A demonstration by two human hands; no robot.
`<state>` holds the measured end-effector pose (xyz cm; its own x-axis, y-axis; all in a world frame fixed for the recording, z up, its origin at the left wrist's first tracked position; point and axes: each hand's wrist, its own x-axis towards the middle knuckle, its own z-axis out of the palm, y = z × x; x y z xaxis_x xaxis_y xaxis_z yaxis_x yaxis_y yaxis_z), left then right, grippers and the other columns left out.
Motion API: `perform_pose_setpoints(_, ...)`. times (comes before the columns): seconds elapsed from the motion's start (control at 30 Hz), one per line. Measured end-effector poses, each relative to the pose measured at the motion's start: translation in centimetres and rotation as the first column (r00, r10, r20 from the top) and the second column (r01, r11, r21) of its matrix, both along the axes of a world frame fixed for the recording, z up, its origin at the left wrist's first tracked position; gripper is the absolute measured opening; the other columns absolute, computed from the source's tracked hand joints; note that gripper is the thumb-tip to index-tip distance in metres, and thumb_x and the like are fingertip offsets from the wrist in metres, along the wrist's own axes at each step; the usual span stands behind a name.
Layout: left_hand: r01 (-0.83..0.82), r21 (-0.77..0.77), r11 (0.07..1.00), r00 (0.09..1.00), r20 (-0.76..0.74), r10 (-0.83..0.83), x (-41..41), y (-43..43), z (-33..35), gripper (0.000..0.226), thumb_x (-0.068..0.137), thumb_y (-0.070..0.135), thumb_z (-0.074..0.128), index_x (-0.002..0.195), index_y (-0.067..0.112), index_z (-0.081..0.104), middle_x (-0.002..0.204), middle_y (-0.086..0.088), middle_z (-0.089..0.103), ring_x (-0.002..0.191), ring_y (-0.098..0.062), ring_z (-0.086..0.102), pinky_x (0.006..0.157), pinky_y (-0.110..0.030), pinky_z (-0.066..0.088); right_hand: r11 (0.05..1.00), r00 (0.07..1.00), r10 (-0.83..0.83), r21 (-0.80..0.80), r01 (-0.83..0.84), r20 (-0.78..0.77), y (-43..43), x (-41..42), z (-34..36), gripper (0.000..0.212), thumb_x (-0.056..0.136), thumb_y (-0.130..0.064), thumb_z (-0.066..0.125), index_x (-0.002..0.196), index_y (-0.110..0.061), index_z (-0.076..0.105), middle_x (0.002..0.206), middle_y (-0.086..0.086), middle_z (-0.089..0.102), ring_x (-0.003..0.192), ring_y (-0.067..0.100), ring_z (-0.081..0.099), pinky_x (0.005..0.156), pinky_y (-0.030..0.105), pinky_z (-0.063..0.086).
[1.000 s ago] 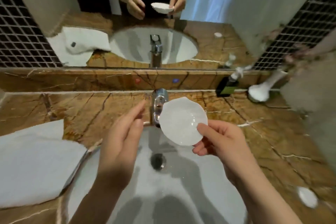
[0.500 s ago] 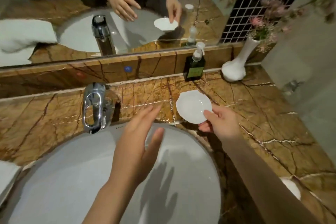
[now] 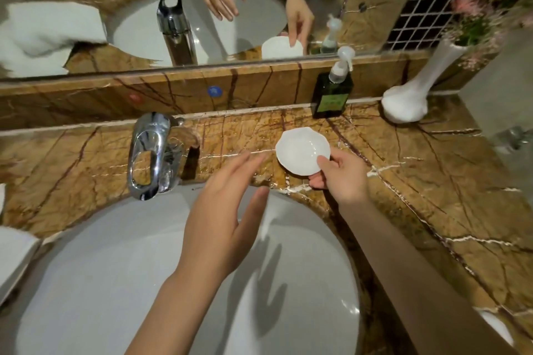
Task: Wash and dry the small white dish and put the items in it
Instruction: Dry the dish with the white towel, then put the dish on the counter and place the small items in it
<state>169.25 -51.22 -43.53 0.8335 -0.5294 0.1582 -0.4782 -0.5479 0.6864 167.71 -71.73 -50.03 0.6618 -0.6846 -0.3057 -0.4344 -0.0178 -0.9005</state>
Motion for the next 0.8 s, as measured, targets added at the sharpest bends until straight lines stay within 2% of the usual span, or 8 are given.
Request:
perform_pose_setpoints(0.13, 0.002, 0.001, 1.000, 1.000, 0.025, -0.002, 0.3, 0.2, 0.0, 0.046, 0.092, 0.059, 0.025, 0.135, 0.047, 0.036, 0.138, 0.023, 0.039, 0.131, 0.004, 0.030, 0.094, -0.020, 0.029, 1.000, 0.999, 0.009, -0.017, -0.009, 0.034, 0.4, 0.3, -0.1, 0.033, 0.089, -0.005, 0.049, 0.117, -0.011, 0.064, 0.064, 0.008, 0.066, 0.045, 0.015, 0.060, 0.054, 0.035, 0.053)
perform_pose_setpoints(0.27, 0.003, 0.024, 1.000, 0.998, 0.067, -0.005, 0.6, 0.4, -0.2, 0.044, 0.093, 0.055, 0.028, 0.135, 0.044, 0.037, 0.135, 0.022, 0.040, 0.128, 0.003, 0.032, 0.092, -0.026, 0.032, 0.999, 0.999, 0.008, -0.035, -0.007, 0.041, 0.6, 0.3, -0.2, 0.038, 0.089, -0.005, 0.048, 0.125, -0.013, 0.059, 0.063, 0.007, 0.065, 0.041, 0.011, 0.057, 0.052, 0.031, 0.051)
perform_pose_setpoints(0.37, 0.006, 0.040, 0.999, 0.998, 0.066, -0.009, 0.5, 0.5, -0.4, 0.045, 0.093, 0.056, 0.027, 0.136, 0.045, 0.035, 0.137, 0.021, 0.039, 0.128, 0.004, 0.030, 0.092, -0.027, 0.032, 0.990, 0.999, 0.040, -0.135, -0.035, 0.028, 0.7, 0.2, -0.1, 0.040, 0.088, -0.007, 0.046, 0.125, -0.017, 0.059, 0.064, 0.008, 0.065, 0.042, 0.008, 0.056, 0.044, 0.022, 0.046)
perform_pose_setpoints(0.4, 0.009, 0.043, 0.999, 0.998, 0.065, -0.012, 0.5, 0.6, -0.4, 0.045, 0.093, 0.057, 0.026, 0.136, 0.046, 0.034, 0.137, 0.023, 0.038, 0.127, 0.006, 0.029, 0.092, -0.027, 0.032, 0.977, 0.998, 0.065, -0.203, -0.064, 0.000, 0.7, 0.2, 0.0, 0.040, 0.088, -0.008, 0.045, 0.124, -0.017, 0.059, 0.069, 0.009, 0.066, 0.049, 0.010, 0.059, 0.045, 0.024, 0.046)
perform_pose_setpoints(0.47, 0.020, 0.049, 0.999, 0.998, 0.066, -0.023, 0.5, 0.8, -0.3, 0.045, 0.092, 0.058, 0.026, 0.136, 0.047, 0.034, 0.138, 0.023, 0.037, 0.126, 0.008, 0.027, 0.092, -0.026, 0.031, 0.930, 0.988, 0.123, -0.338, -0.146, -0.088, 0.7, 0.1, 0.4, 0.038, 0.089, -0.014, 0.044, 0.124, -0.016, 0.059, 0.084, 0.011, 0.069, 0.072, 0.021, 0.064, 0.059, 0.030, 0.050)
perform_pose_setpoints(0.57, 0.034, 0.059, 0.998, 0.997, 0.069, -0.038, 0.6, 1.5, 0.3, 0.047, 0.092, 0.056, 0.025, 0.136, 0.044, 0.037, 0.138, 0.023, 0.038, 0.128, 0.007, 0.028, 0.094, -0.023, 0.028, 0.882, 0.962, 0.126, -0.416, -0.222, -0.244, 1.1, -0.1, 1.7, 0.039, 0.094, -0.029, 0.043, 0.127, -0.011, 0.051, 0.109, 0.013, 0.067, 0.093, 0.027, 0.060, 0.072, 0.034, 0.046)
perform_pose_setpoints(0.67, 0.040, 0.059, 0.997, 0.993, 0.109, -0.047, 1.0, 2.9, 1.9, 0.048, 0.092, 0.053, 0.027, 0.135, 0.037, 0.042, 0.136, 0.021, 0.040, 0.128, 0.003, 0.032, 0.096, -0.023, 0.029, 0.739, 0.936, 0.090, -0.607, -0.292, -0.341, 2.6, -1.2, 4.1, 0.055, 0.094, -0.041, 0.040, 0.141, -0.015, 0.030, 0.120, 0.010, 0.063, 0.105, 0.030, 0.059, 0.077, 0.039, 0.047)
perform_pose_setpoints(0.8, 0.063, 0.101, 0.993, 0.972, 0.221, -0.084, 2.2, 5.4, 4.8, 0.051, 0.092, 0.048, 0.031, 0.135, 0.027, 0.045, 0.138, 0.005, 0.048, 0.129, -0.016, 0.041, 0.100, -0.036, 0.034, 0.515, 0.892, 0.379, -0.745, -0.424, -0.246, 7.6, -2.9, 9.2, 0.062, 0.091, -0.049, 0.037, 0.145, -0.022, 0.024, 0.126, 0.003, 0.056, 0.115, 0.021, 0.050, 0.090, 0.039, 0.043)
